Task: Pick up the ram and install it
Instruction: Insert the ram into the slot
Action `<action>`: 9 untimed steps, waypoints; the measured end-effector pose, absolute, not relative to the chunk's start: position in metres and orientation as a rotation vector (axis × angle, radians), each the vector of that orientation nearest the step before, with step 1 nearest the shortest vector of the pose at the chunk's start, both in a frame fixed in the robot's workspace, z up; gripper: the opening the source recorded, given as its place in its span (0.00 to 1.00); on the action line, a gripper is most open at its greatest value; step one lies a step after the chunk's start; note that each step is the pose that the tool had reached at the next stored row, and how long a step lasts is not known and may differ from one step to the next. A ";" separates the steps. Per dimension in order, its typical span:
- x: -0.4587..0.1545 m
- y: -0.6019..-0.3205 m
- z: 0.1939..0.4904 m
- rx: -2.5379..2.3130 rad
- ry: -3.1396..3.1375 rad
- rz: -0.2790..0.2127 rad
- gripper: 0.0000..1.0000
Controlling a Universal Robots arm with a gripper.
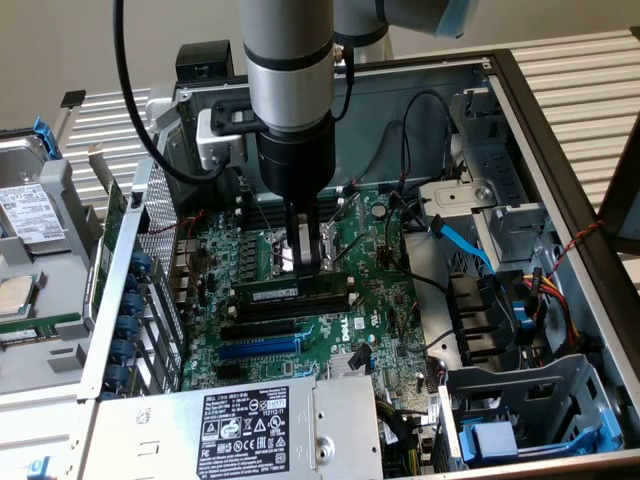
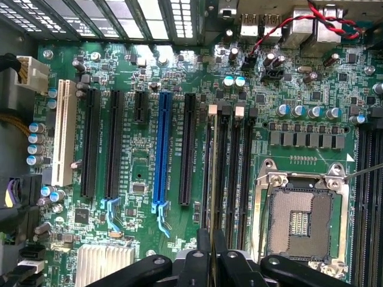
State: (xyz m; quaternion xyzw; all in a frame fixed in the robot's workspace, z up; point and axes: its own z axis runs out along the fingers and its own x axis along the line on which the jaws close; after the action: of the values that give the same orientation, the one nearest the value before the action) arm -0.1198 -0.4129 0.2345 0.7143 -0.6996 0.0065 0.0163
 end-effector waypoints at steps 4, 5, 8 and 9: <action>-0.120 -0.414 0.235 2.220 -2.176 0.020 0.13; -0.120 -0.414 0.235 2.220 -2.176 0.020 0.13; -0.120 -0.414 0.234 2.218 -2.178 0.020 0.13; -0.120 -0.414 0.234 2.218 -2.179 0.020 0.13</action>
State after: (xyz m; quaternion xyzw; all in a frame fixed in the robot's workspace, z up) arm -0.1198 -0.4136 0.2344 0.7132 -0.7007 0.0065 0.0164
